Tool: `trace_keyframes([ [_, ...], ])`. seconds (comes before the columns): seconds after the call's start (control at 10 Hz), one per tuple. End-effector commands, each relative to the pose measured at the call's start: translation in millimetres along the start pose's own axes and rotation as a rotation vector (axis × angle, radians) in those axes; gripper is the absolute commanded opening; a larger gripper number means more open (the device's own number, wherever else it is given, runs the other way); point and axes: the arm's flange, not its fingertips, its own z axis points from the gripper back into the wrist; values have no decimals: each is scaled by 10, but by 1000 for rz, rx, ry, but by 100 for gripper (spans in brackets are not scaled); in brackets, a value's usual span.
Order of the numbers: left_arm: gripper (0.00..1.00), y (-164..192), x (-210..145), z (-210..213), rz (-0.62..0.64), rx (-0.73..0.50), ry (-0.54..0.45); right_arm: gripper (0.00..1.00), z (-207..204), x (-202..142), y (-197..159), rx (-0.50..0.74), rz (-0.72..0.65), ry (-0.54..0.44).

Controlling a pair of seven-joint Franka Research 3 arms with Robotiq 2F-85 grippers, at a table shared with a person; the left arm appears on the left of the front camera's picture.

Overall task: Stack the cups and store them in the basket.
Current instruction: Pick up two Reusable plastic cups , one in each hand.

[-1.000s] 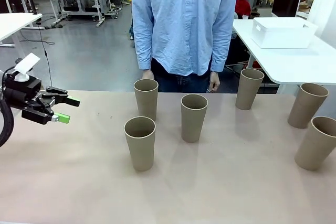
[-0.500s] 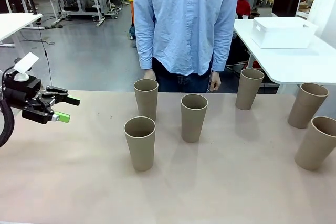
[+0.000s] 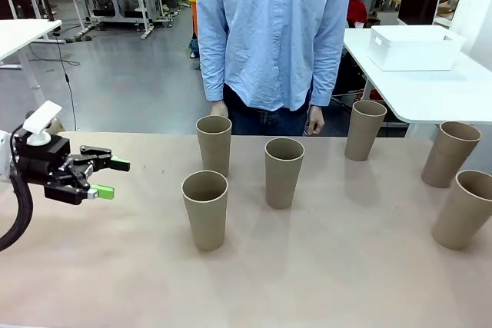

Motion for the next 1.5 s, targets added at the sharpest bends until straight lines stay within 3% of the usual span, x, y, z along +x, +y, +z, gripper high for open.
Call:
trace_keyframes([
  [0.0,100,-66,-171,-209,-39,13,-63,100,96,-225,-103,43,52,-16],
  [0.4,100,-116,-398,-799,-71,-9,-71,100,-245,-641,-103,-11,78,-19],
  [0.6,100,-135,-432,-840,-111,32,-83,100,-416,-723,-198,-98,78,-37],
  [0.7,100,23,-432,-797,-45,-31,-57,100,-203,-710,-185,-3,44,-29],
  [1.4,100,-75,-509,-877,-68,-22,-88,100,-412,-868,-361,-57,32,-27],
])
